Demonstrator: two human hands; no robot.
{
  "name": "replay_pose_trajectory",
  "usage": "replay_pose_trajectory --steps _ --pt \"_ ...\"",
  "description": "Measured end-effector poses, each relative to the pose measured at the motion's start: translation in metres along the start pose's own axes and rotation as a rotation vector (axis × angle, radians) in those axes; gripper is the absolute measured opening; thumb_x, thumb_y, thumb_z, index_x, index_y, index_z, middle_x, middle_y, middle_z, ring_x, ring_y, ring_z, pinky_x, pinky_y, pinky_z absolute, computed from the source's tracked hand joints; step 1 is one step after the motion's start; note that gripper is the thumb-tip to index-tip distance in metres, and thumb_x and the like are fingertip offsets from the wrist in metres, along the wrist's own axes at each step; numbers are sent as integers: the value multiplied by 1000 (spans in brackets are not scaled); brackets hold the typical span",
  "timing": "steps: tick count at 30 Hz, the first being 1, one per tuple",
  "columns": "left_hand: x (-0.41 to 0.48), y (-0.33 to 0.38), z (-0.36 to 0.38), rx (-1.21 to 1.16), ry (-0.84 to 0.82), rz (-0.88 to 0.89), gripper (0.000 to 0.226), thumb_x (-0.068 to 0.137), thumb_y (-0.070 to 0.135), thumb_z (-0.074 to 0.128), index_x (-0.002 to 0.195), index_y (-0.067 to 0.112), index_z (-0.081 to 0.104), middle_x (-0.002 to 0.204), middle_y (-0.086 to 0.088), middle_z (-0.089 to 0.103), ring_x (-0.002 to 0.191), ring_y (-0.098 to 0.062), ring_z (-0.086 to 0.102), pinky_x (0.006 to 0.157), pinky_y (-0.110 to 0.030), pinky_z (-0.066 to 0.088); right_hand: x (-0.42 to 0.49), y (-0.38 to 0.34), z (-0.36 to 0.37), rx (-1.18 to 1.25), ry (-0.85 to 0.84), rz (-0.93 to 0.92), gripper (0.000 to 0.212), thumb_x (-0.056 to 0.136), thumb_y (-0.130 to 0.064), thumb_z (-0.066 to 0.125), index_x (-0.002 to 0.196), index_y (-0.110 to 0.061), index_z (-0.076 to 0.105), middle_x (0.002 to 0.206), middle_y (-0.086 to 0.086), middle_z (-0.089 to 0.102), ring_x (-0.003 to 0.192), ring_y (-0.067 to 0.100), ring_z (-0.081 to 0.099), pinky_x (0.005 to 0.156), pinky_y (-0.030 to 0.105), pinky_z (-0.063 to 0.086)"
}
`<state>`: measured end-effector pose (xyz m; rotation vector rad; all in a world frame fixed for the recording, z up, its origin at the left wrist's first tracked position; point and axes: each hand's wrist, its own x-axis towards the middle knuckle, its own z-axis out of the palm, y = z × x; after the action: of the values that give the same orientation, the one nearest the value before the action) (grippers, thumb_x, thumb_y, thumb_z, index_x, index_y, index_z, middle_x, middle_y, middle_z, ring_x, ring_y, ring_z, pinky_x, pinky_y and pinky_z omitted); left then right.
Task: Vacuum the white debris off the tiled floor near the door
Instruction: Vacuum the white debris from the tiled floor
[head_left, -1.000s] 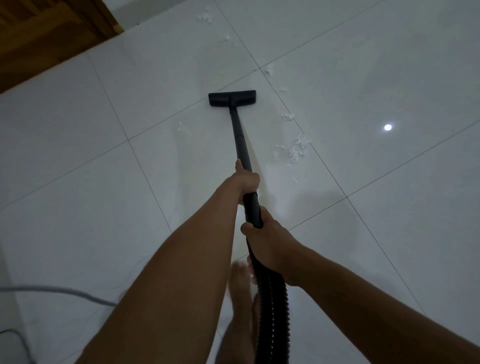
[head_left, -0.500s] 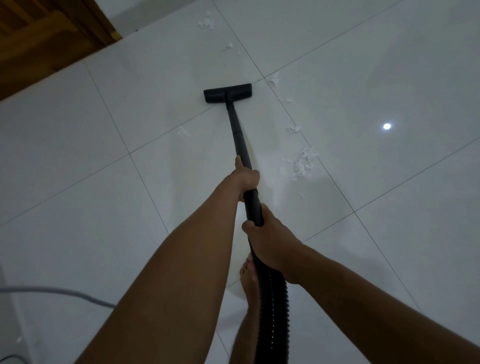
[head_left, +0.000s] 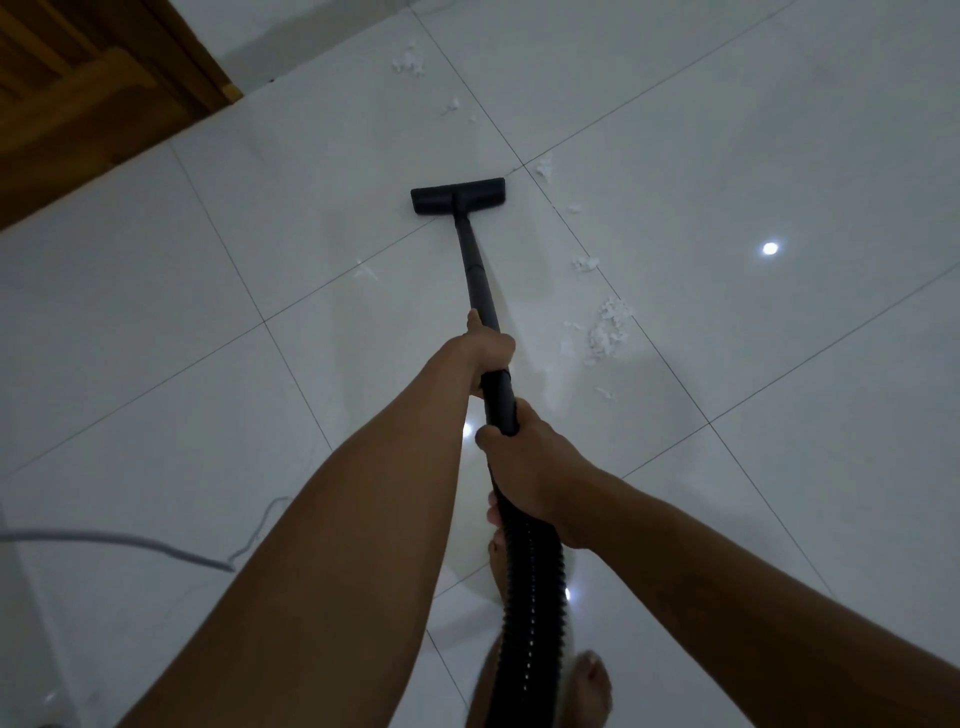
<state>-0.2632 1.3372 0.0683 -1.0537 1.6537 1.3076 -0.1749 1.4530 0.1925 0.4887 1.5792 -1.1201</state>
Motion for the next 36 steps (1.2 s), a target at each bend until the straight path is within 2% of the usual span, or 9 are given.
replay_pose_trajectory --steps 4,9,14,20,25,27,30,34,36 --pt "-19 -8 14 6 -15 -11 81 99 10 42 158 36 -6 129 -19 59 78 -22 56 65 -36 54 -22 12 -8 -48 1 -9 40 107 -23 46 146 -22 38 83 10 57 49 13 57 38 20 47" --pt "-50 -27 40 41 -32 -25 78 99 11 42 159 31 -5 125 -18 59 86 -25 59 82 -40 57 -57 35 -17 -116 11 -1 40 107 -24 46 146 -19 40 79 8 54 31 3 52 32 14 41" --pt "-85 -44 62 52 -49 -30 79 101 11 41 159 30 -8 117 -15 57 80 -23 59 65 -36 54 -87 60 -23 -153 19 0 38 108 -25 44 145 -16 41 78 8 54 38 7 55 30 12 38" --pt "-119 -76 88 61 -46 -44 77 103 13 41 159 28 -9 108 -13 54 79 -24 59 70 -38 54 -114 99 -22 -71 -35 48 36 106 -24 46 141 -17 41 72 12 55 37 13 56 41 24 51" --pt "-135 -122 115 43 -46 -55 79 101 10 41 159 31 -9 130 -18 54 80 -24 59 71 -38 55 -133 153 -17 -74 -53 46 36 106 -28 48 141 -20 41 73 12 57 43 16 58 48 29 55" --pt "-140 -143 128 35 -41 -52 80 100 10 41 159 33 -9 134 -21 54 84 -25 60 75 -39 57 -136 179 -13 -99 -49 18 39 107 -31 48 143 -20 40 74 11 59 51 18 62 59 35 61" --pt "-145 -179 147 31 -40 -46 84 98 9 42 158 36 -12 138 -23 53 94 -28 63 81 -42 59 -144 221 -7 -170 -26 -33 44 106 -34 47 147 -23 38 85 10 60 78 24 63 92 49 60" --pt "-153 -223 169 12 -44 -31 85 100 10 41 157 37 -16 135 -21 54 80 -24 58 65 -38 54 -155 268 1 -103 -37 0 41 106 -28 47 146 -24 37 79 8 58 62 21 61 72 42 64" --pt "-158 -242 178 0 -40 -27 85 101 10 41 157 38 -18 133 -20 54 79 -24 58 60 -37 53 -157 290 6 -130 -37 -23 44 105 -28 47 148 -25 35 78 8 58 66 23 62 78 47 64"
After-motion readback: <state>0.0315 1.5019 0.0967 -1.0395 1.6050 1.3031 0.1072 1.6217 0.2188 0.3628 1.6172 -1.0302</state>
